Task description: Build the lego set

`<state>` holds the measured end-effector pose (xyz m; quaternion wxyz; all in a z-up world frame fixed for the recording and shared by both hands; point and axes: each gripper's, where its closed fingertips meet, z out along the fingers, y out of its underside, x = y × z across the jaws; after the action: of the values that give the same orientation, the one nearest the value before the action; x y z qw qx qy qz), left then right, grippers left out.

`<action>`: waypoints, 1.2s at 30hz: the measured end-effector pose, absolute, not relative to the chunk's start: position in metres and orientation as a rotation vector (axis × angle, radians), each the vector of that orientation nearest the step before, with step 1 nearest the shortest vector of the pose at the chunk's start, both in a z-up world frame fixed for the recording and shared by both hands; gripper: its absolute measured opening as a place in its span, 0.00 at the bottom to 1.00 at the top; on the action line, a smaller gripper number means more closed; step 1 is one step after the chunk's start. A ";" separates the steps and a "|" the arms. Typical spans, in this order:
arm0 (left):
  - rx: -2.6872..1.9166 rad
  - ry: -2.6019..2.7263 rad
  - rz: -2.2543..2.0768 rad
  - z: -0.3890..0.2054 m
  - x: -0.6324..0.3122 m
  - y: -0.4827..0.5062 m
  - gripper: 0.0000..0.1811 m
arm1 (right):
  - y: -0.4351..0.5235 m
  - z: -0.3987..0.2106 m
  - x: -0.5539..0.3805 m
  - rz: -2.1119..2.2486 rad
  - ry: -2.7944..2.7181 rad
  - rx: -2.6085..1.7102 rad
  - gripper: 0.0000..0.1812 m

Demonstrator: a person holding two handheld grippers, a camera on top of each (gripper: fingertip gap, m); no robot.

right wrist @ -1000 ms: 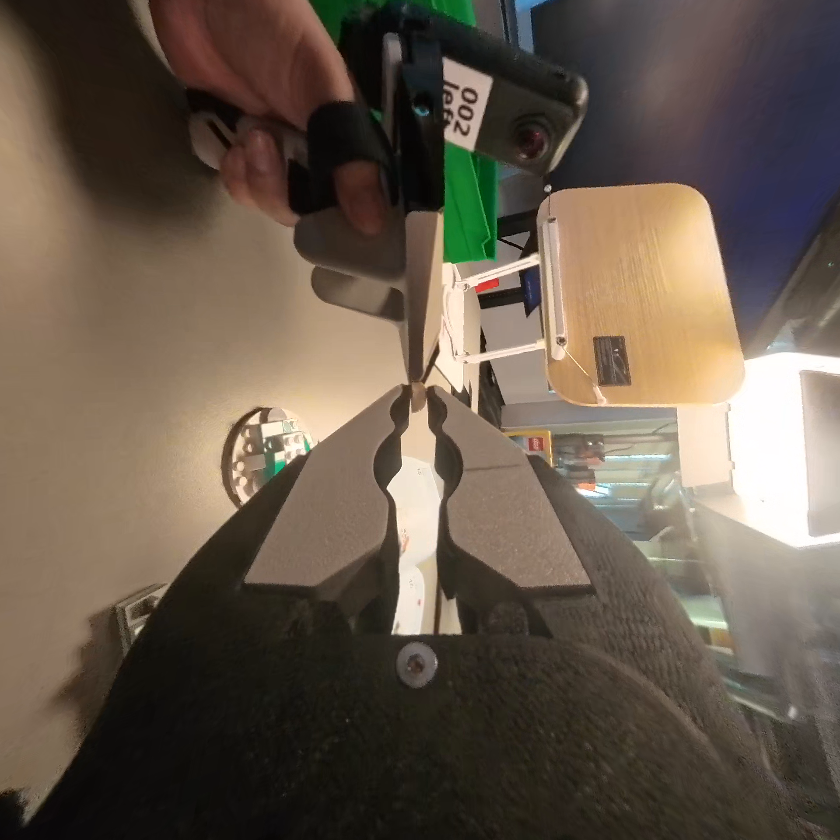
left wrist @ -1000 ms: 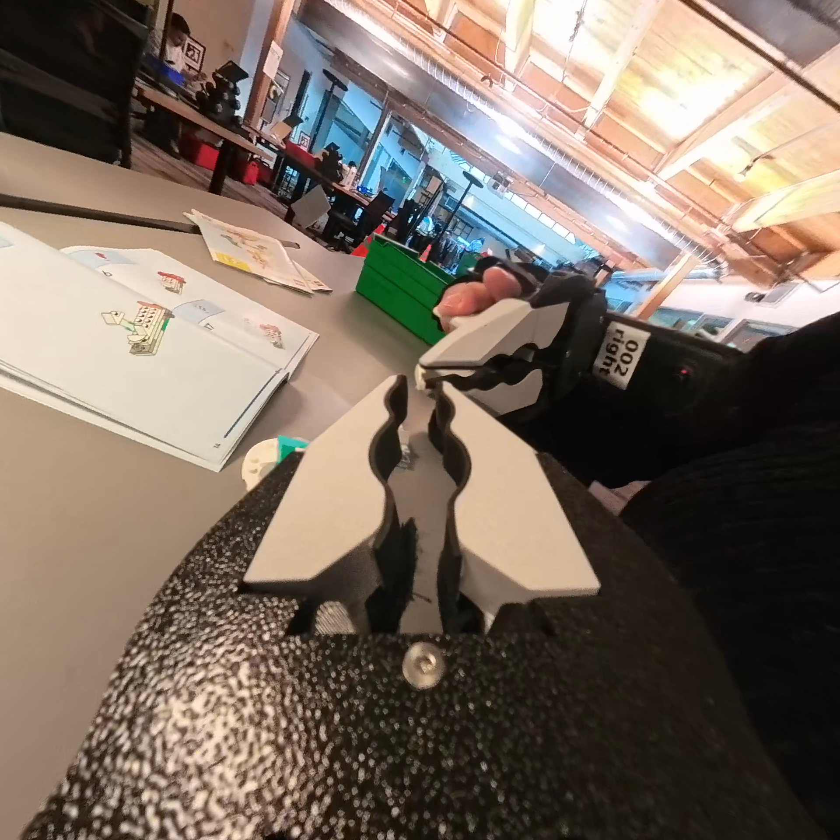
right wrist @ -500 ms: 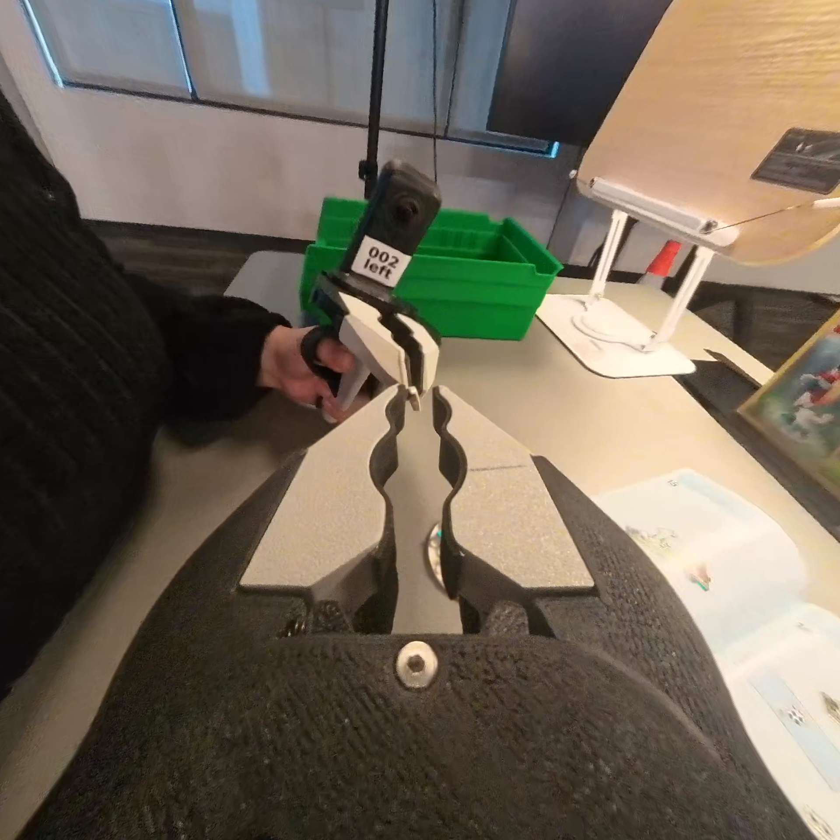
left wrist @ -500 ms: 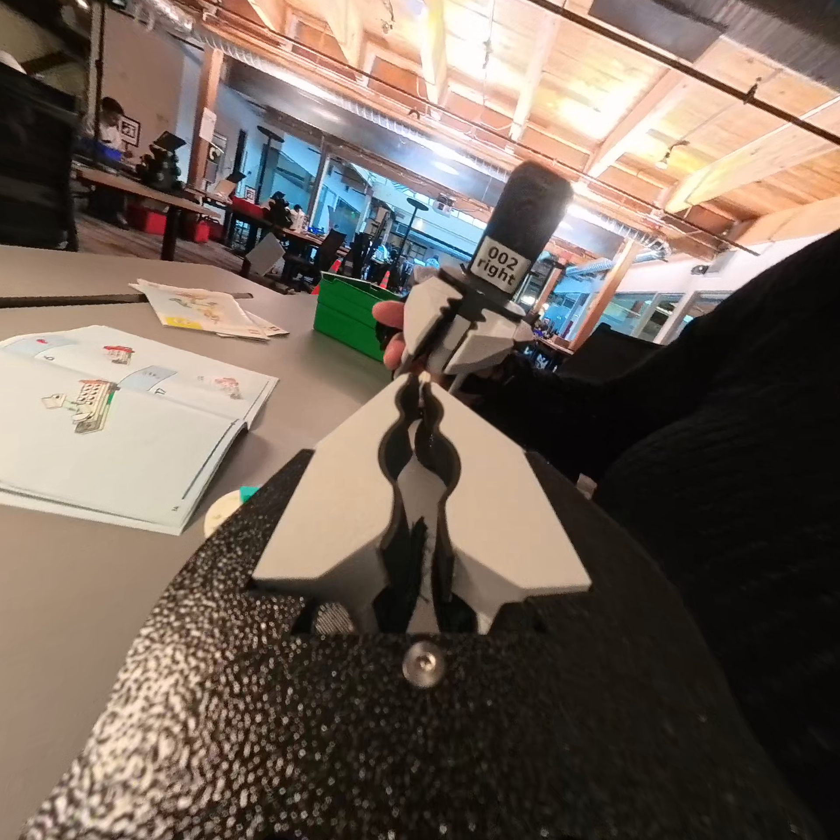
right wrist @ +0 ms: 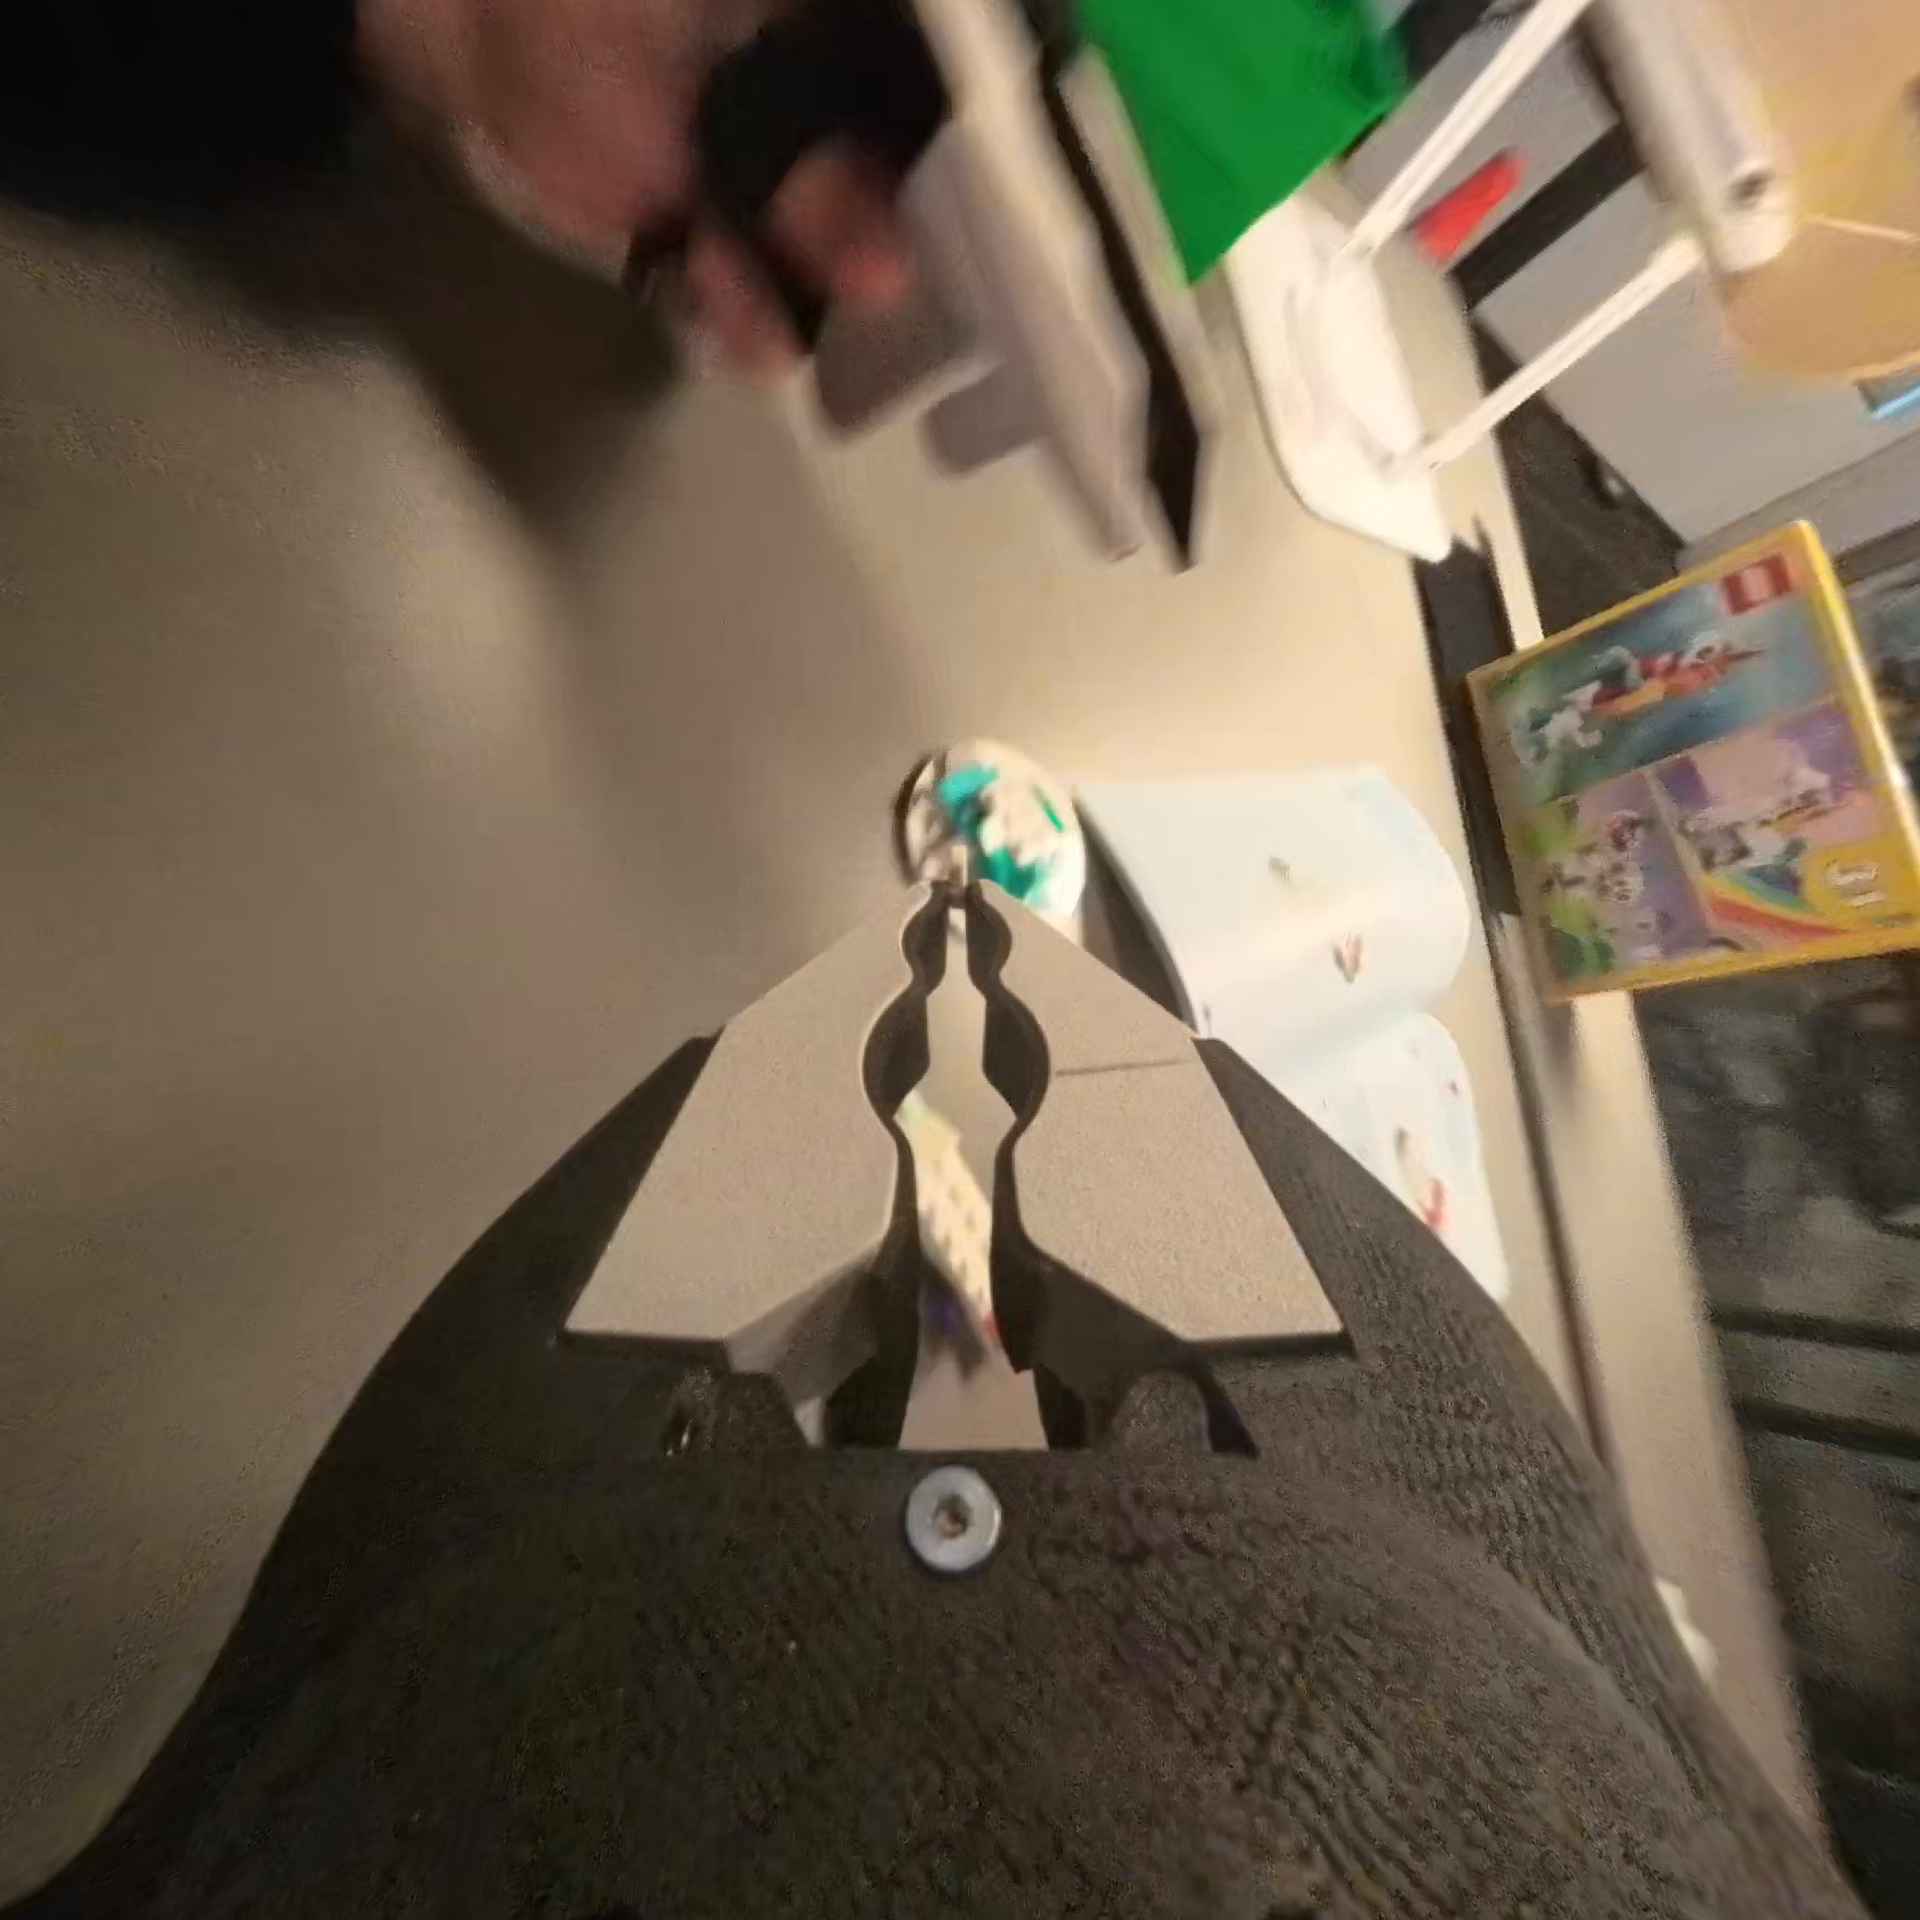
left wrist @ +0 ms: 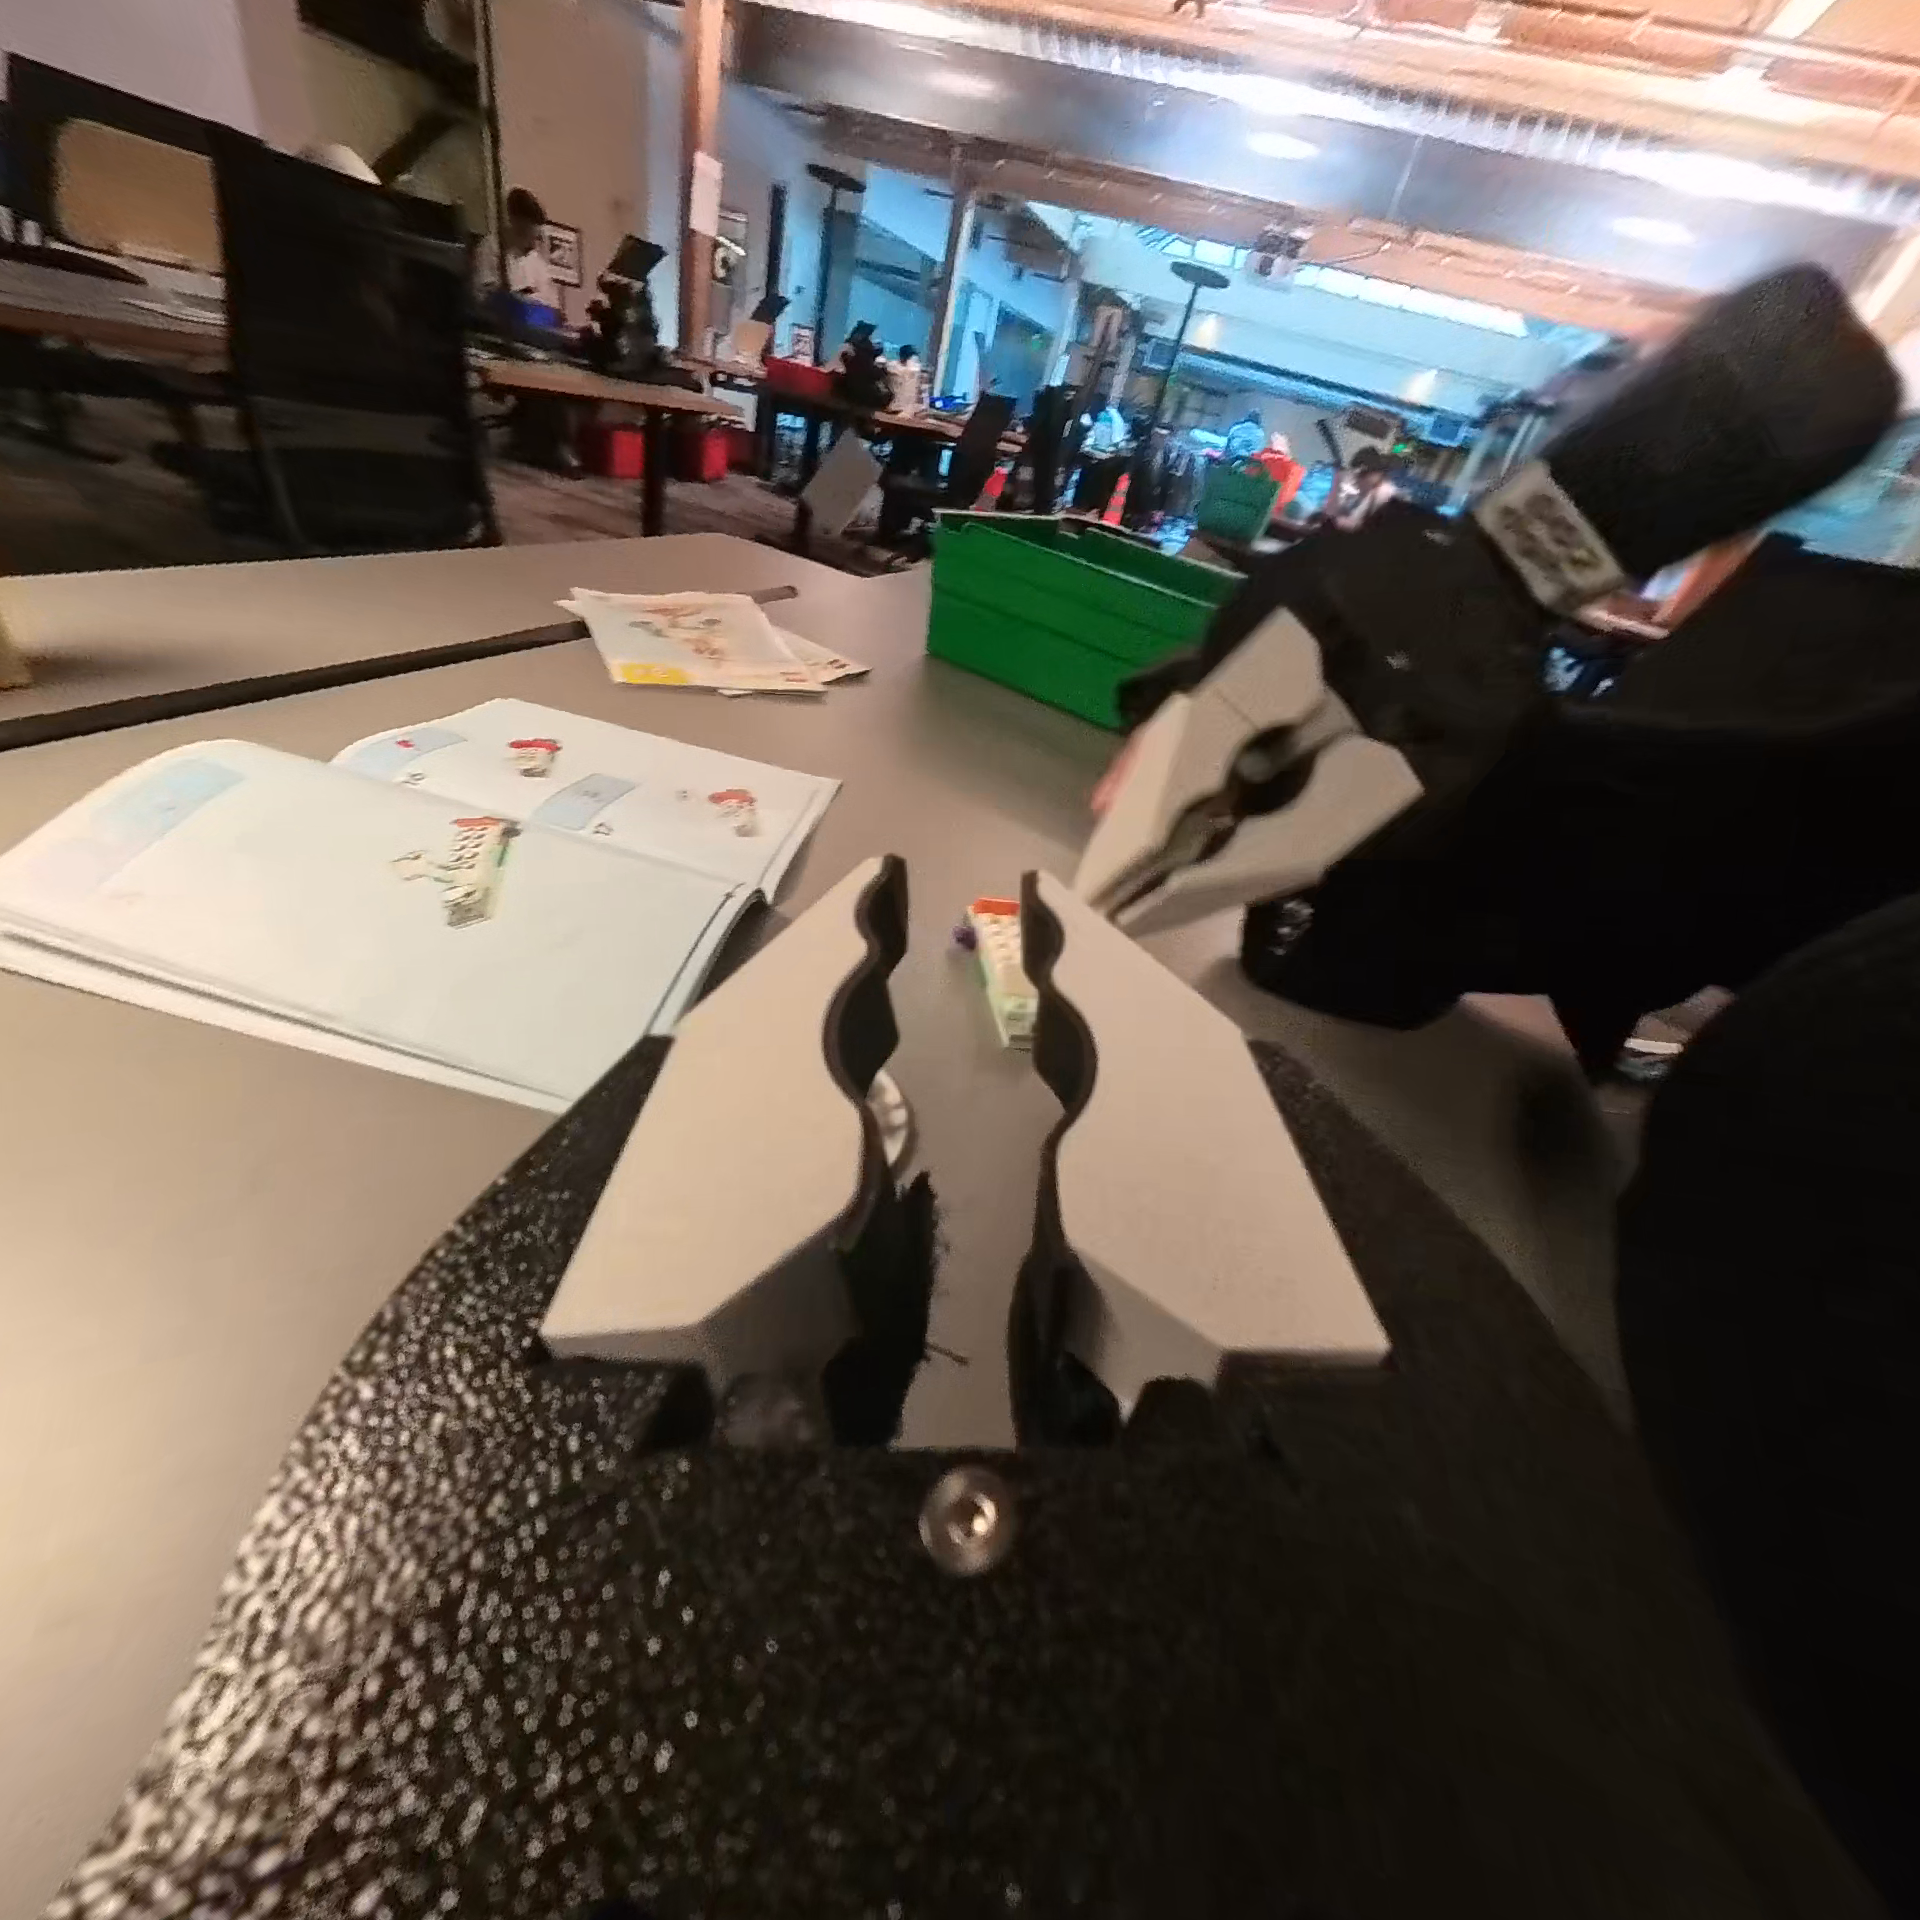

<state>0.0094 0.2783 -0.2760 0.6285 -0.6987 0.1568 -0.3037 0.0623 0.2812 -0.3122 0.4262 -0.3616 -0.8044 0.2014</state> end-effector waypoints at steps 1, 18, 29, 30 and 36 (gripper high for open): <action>-1.607 0.349 -0.680 -0.276 0.007 0.279 0.10 | 0.281 -0.322 0.070 0.379 -2.069 -0.846 0.00; -1.677 0.385 -0.625 -0.288 0.015 0.282 0.06 | 0.289 -0.370 0.081 -0.118 -2.254 -0.367 0.00; -1.682 0.374 -0.628 -0.288 0.013 0.283 0.05 | 0.287 -0.375 0.083 -0.122 -2.408 -0.213 0.01; -1.683 0.376 -0.627 -0.288 0.014 0.283 0.05 | 0.287 -0.375 0.084 -0.105 -2.425 -0.221 0.02; -1.675 0.388 -0.608 -0.285 0.014 0.282 0.05 | 0.283 -0.373 0.085 -0.008 -2.508 -0.312 0.06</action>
<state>0.0140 0.2819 -0.2854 0.6124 -0.7261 0.1680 -0.2638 0.0846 0.2830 -0.3735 0.3025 -0.1178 -0.9459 -0.0029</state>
